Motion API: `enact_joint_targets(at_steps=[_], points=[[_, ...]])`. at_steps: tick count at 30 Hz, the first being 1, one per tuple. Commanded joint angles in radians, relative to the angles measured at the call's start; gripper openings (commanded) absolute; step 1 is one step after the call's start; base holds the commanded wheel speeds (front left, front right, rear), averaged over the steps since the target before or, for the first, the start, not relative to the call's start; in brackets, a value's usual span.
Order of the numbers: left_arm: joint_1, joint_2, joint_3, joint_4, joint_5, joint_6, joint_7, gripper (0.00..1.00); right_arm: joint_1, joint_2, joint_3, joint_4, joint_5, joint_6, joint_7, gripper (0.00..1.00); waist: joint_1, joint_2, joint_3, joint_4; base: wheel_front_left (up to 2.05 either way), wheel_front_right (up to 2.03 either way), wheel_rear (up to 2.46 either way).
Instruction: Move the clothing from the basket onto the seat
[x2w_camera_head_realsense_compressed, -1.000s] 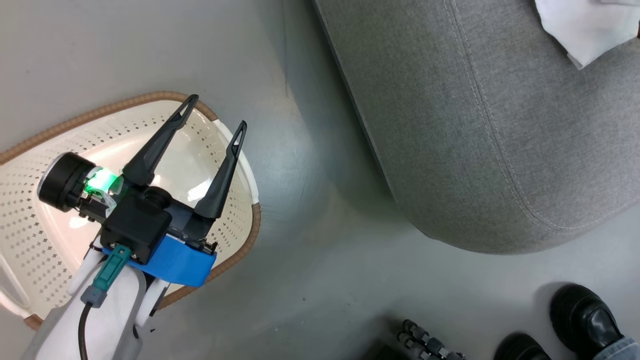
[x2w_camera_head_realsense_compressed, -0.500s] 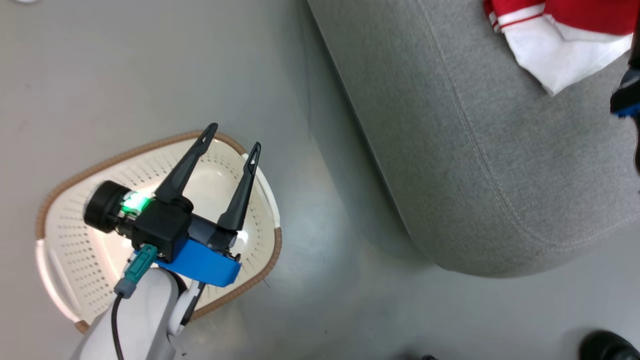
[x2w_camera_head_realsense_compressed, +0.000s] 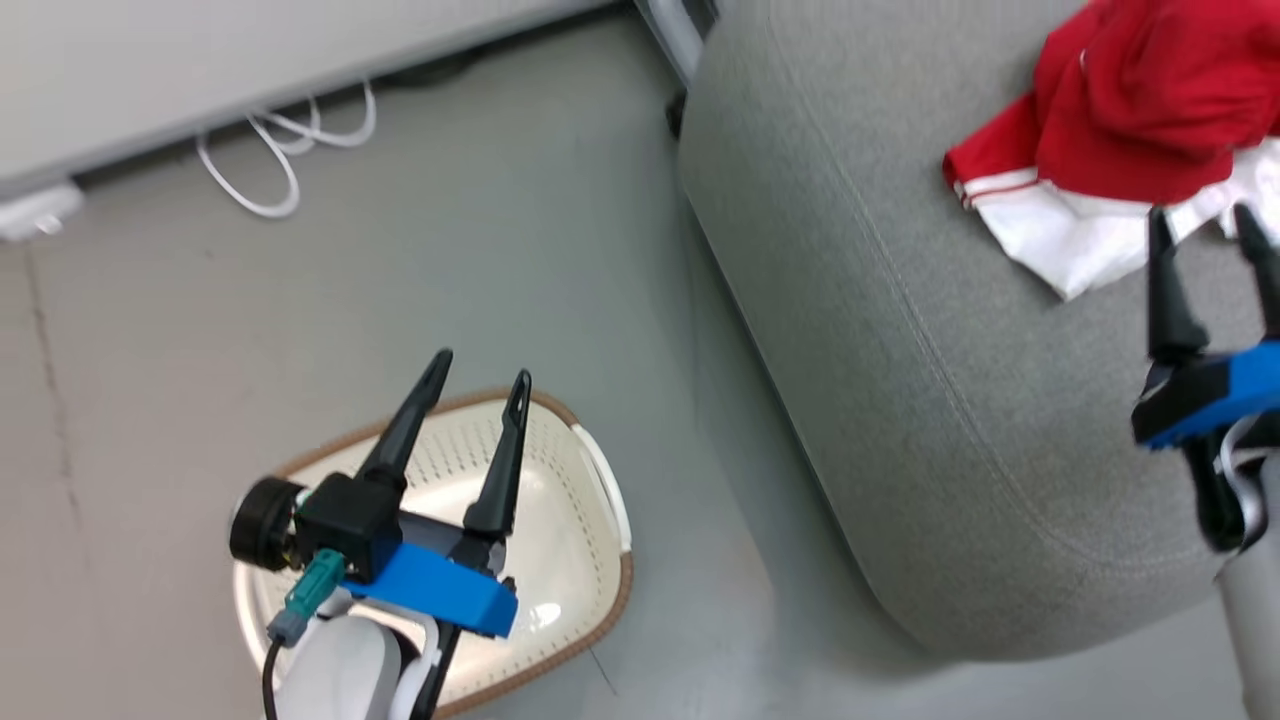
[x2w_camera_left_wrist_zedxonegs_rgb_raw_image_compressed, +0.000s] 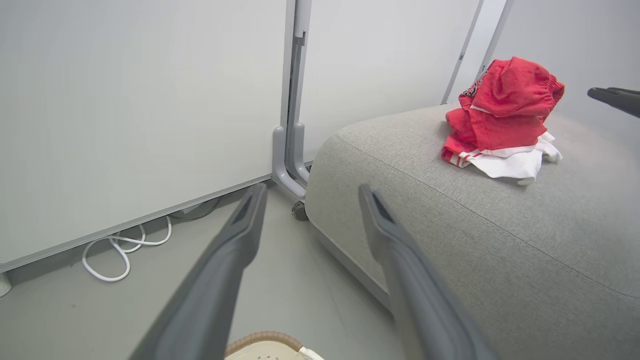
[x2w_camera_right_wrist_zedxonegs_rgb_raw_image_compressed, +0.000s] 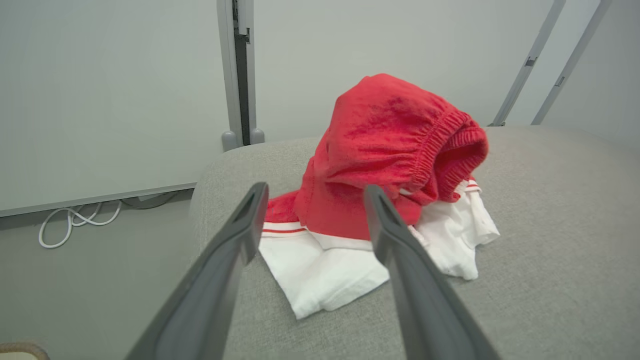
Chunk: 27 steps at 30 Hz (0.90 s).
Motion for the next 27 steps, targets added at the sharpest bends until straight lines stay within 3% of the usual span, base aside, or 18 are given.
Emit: enact_joint_targets(at_steps=[1, 15, 27], points=[[0.027, -0.012, 0.017, 0.005, 0.002, -0.006, -0.005, 1.00, 0.046, 0.013, 0.008, -0.017, -0.002, 0.000, 0.001, 1.00, 0.0002, 0.0000, -0.095, 0.047, 0.00, 0.00, 0.00], [0.181, -0.079, 0.133, 0.042, 0.021, -0.019, -0.005, 1.00, 0.252, 0.088, 0.084, -0.145, -0.074, 0.000, 0.029, 1.00, 0.0002, 0.0000, -0.263, 0.132, 0.00, 0.00, 0.00], [0.236, -0.102, 0.212, 0.079, 0.024, -0.025, -0.005, 1.00, 0.407, 0.186, 0.044, -0.259, -0.085, 0.000, 0.062, 1.00, 0.0002, 0.0000, -0.342, 0.253, 0.00, 0.00, 0.00]])
